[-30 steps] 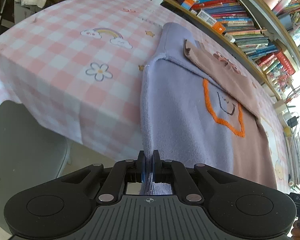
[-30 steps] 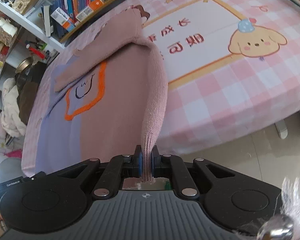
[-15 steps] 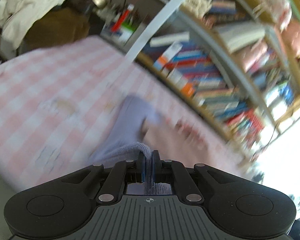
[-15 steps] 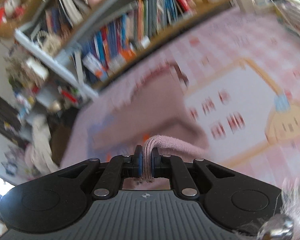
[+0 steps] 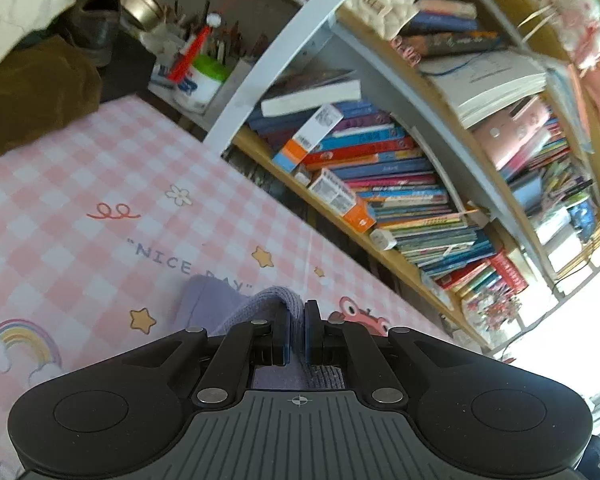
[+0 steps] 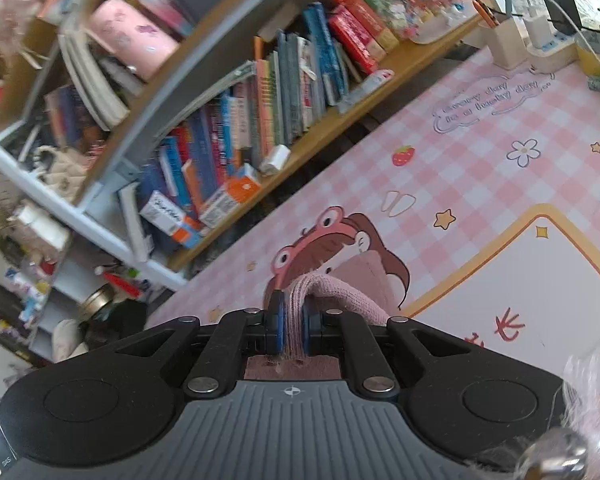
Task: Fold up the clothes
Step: 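Lift the hem with both grippers and fold it up toward the collar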
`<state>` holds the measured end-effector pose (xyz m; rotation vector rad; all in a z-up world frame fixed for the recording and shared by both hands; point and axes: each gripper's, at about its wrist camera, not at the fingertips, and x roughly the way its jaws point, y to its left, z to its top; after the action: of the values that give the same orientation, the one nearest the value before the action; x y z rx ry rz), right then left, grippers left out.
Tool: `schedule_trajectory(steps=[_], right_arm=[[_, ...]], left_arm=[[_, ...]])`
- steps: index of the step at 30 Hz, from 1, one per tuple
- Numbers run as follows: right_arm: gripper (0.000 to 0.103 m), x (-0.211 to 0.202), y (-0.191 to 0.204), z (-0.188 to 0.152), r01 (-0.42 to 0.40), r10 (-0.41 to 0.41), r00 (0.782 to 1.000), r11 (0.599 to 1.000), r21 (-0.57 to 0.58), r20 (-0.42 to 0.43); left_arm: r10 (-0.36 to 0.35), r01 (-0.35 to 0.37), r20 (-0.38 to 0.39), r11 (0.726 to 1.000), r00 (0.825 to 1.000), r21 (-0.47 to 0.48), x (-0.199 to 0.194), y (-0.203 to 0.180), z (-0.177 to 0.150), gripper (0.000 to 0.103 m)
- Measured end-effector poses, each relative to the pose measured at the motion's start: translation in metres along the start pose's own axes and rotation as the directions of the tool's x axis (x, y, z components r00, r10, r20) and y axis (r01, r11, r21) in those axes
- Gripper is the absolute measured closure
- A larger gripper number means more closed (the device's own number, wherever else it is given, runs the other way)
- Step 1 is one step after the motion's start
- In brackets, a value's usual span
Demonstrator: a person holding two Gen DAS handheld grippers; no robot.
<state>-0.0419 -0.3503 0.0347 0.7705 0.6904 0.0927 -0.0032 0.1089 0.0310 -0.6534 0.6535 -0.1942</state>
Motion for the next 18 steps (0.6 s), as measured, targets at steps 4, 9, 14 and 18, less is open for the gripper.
schedule_trajectory(steps=[4, 9, 14, 18], right_arm=[[0.095, 0.024, -0.005, 0.005, 0.038, -0.037, 0.999, 0.999, 0.023, -0.015], [0.093, 0.051, -0.010, 0.006, 0.080, -0.079, 0.996, 0.997, 0.024, -0.040], [0.090, 0.076, -0.011, 0.007, 0.112, -0.111, 0.992, 0.994, 0.017, -0.065], [0.061, 0.088, -0.008, 0.010, 0.132, -0.132, 0.990, 0.991, -0.007, -0.052]], left_arm=[[0.027, -0.027, -0.049, 1.000, 0.998, -0.001, 0.026, 0.006, 0.006, 0.098], [0.070, -0.071, -0.098, 0.997, 0.993, -0.007, 0.050, 0.014, 0.006, 0.098], [0.109, -0.113, -0.137, 0.993, 0.984, -0.019, 0.063, 0.023, 0.006, 0.096], [0.143, -0.150, -0.167, 0.988, 0.976, -0.030, 0.069, 0.032, 0.010, 0.080]])
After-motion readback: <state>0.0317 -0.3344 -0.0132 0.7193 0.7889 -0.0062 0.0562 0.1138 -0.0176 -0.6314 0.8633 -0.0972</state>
